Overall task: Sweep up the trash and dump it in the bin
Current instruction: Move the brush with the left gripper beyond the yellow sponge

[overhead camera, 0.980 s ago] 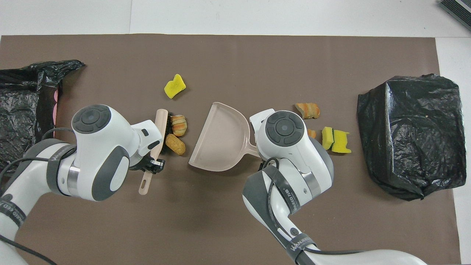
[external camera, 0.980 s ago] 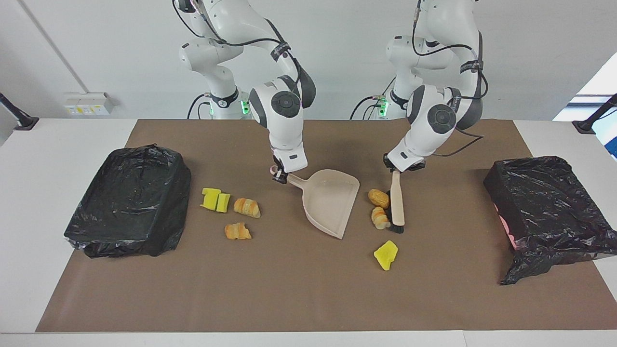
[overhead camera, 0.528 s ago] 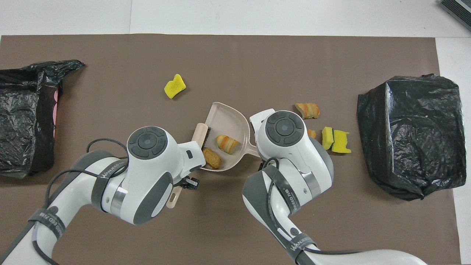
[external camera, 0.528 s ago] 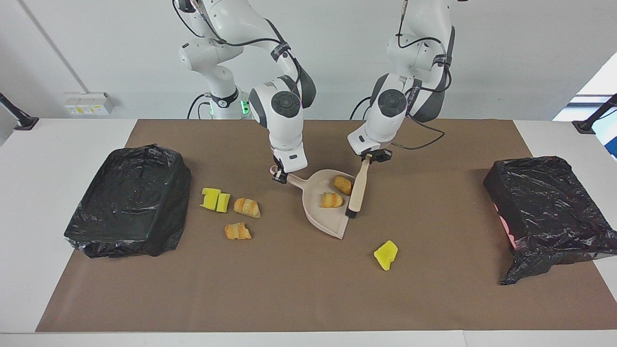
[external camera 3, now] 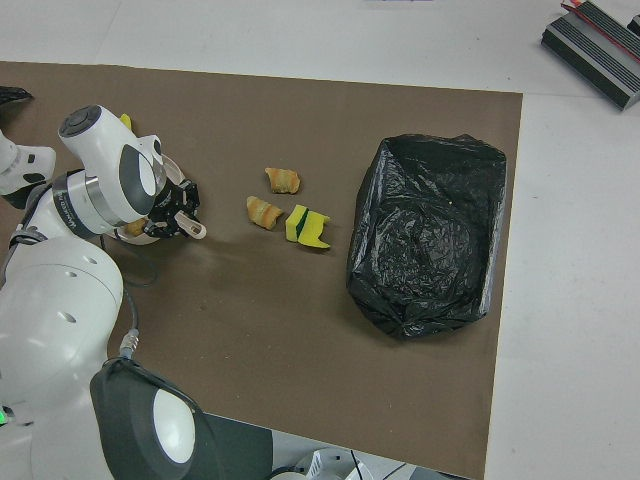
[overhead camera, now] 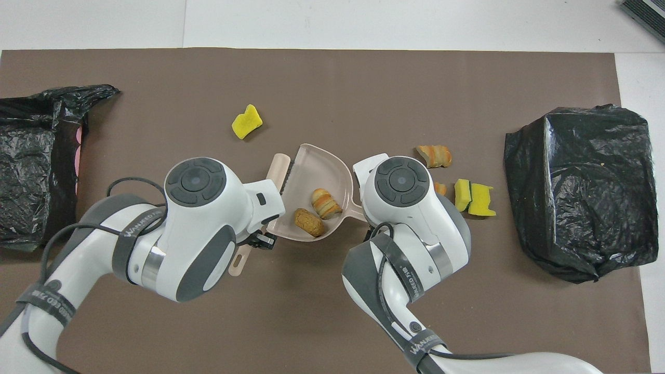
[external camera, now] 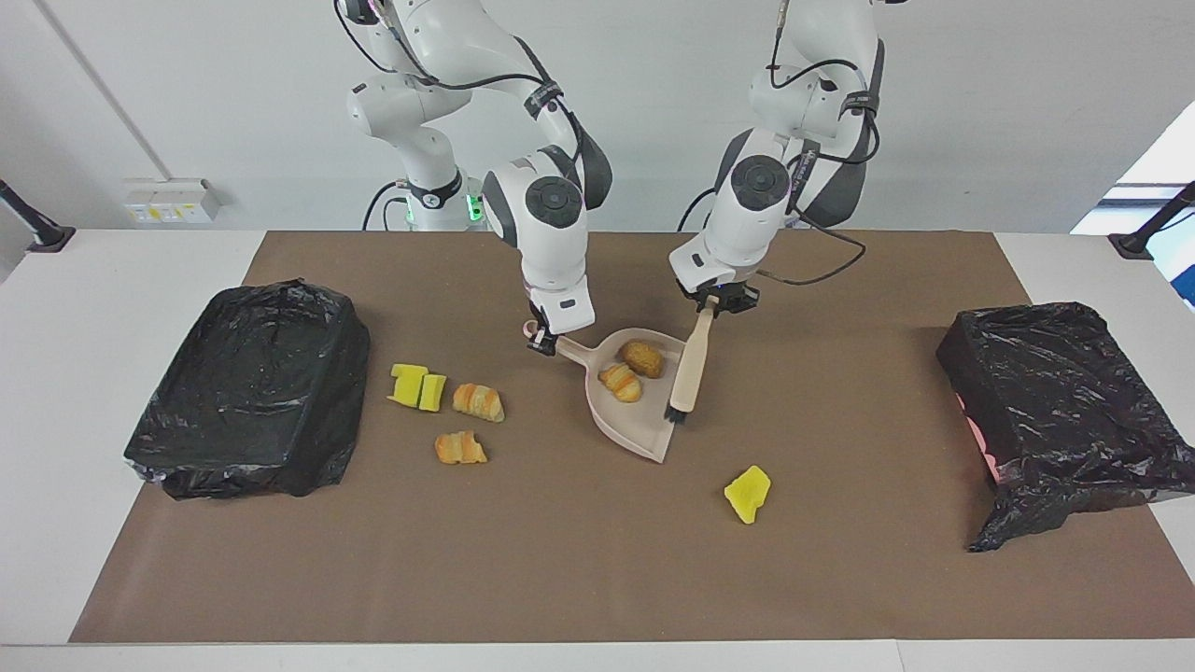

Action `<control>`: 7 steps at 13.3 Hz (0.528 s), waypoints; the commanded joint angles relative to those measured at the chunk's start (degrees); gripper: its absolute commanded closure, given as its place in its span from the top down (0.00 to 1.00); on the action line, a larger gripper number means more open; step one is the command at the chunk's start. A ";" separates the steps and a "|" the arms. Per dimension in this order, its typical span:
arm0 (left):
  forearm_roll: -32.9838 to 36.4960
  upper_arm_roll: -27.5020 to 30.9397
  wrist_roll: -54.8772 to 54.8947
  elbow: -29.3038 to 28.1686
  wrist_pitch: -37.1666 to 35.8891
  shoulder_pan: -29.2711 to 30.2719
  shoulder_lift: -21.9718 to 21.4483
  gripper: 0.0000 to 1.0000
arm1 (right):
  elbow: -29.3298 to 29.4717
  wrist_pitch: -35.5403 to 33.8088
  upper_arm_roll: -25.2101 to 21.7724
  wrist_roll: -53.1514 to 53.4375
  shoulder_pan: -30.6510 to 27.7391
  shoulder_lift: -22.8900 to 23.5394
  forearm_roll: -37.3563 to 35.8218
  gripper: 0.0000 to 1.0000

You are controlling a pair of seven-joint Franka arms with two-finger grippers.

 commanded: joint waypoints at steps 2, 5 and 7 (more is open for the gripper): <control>3.25 -0.07 7.85 9.73 -2.02 8.08 7.06 0.00 | -1.09 1.57 0.09 2.45 0.16 -0.61 -0.68 0.00; 7.27 -0.07 19.60 16.84 -1.93 13.71 11.63 0.00 | -1.18 1.57 0.09 2.62 0.16 -0.61 -0.68 0.00; 9.22 -0.07 23.06 23.25 -2.11 15.83 16.46 0.00 | -1.18 1.65 0.09 2.62 0.16 -0.61 -0.68 0.00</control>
